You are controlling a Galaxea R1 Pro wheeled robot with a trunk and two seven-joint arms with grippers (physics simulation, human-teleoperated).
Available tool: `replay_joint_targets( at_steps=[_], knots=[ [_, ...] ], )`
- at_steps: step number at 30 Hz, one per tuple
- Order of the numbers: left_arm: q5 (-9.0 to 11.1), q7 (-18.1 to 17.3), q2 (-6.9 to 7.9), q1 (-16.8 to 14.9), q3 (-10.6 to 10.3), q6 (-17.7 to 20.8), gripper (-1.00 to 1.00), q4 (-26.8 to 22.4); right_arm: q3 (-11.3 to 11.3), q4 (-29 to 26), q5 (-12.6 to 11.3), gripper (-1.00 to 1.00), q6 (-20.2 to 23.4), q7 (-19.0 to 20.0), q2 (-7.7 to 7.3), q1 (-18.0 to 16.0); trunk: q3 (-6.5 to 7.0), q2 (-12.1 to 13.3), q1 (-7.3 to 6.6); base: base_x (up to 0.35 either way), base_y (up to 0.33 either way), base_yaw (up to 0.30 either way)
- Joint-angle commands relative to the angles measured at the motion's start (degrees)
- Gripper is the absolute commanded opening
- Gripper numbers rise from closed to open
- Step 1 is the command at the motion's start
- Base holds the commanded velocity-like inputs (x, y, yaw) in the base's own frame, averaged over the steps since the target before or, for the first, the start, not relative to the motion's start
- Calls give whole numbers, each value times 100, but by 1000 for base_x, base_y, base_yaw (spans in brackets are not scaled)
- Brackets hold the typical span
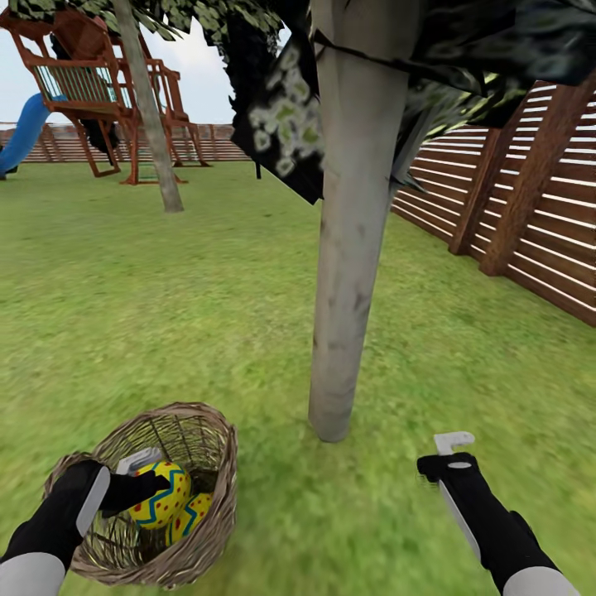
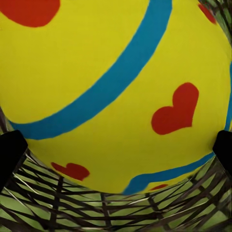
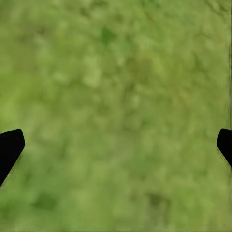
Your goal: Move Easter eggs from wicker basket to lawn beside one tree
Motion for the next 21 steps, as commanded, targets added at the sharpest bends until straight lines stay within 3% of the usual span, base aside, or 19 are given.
replay_joint_targets(
  at_steps=[1,14,21],
  knots=[
    [3,-15,-2,-3,13,29,-100,-2,24,-3,25,100,-7,-22,-7,-2,18,0,-3,0,0,0],
    [3,-5,-33,0,13,29,-100,-8,16,-9,18,100,-72,-14,-7,-2,306,17,-37,-2,0,0],
    [3,-6,-47,-4,13,29,-100,-8,16,-9,18,100,-72,-14,1,-2,461,26,-55,-247,0,0]
  ],
)
